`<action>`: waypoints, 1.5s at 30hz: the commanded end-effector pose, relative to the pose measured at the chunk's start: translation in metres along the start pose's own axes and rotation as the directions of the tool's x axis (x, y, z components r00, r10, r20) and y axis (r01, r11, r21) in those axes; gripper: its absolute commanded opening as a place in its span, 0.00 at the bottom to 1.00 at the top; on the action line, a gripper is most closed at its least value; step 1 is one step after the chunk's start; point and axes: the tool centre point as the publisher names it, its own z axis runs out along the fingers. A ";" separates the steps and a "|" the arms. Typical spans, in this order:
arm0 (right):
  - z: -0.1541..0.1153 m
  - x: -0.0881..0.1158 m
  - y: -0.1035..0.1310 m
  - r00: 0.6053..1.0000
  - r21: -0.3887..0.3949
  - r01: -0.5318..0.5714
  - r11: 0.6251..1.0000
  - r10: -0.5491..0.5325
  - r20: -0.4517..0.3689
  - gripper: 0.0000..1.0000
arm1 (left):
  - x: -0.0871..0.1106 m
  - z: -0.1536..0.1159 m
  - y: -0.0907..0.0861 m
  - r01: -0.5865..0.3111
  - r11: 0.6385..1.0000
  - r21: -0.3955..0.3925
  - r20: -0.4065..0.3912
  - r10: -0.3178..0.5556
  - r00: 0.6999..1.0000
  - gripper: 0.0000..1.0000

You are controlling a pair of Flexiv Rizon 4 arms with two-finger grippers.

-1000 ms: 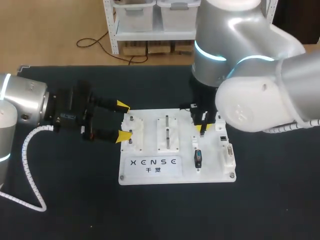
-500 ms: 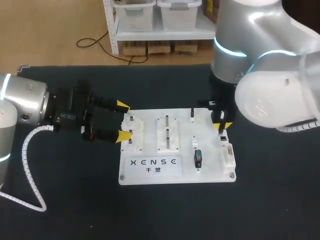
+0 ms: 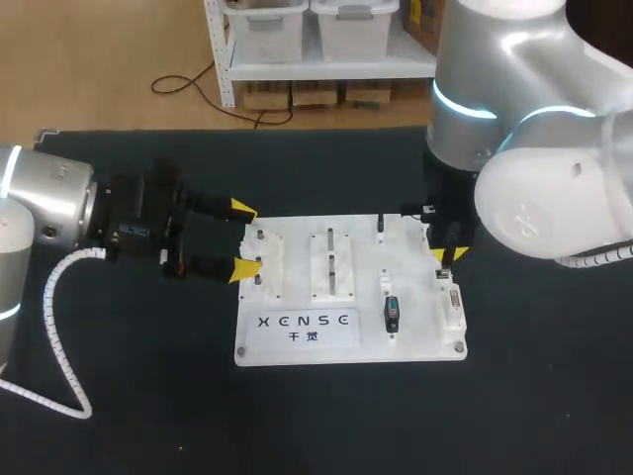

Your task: Insert the Ethernet cable into its matching sockets.

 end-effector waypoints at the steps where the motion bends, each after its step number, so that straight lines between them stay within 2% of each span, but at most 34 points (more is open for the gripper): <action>1: 0.002 0.000 0.001 1.000 -0.002 0.003 1.000 -0.003 -0.002 0.00 | 0.002 0.000 0.000 -0.003 1.000 -0.001 0.005 0.003 1.000 1.00; 45: 0.013 -0.004 0.002 1.000 0.006 0.030 1.000 -0.030 -0.004 0.00 | 0.002 0.000 0.000 -0.003 1.000 -0.001 0.005 0.003 1.000 1.00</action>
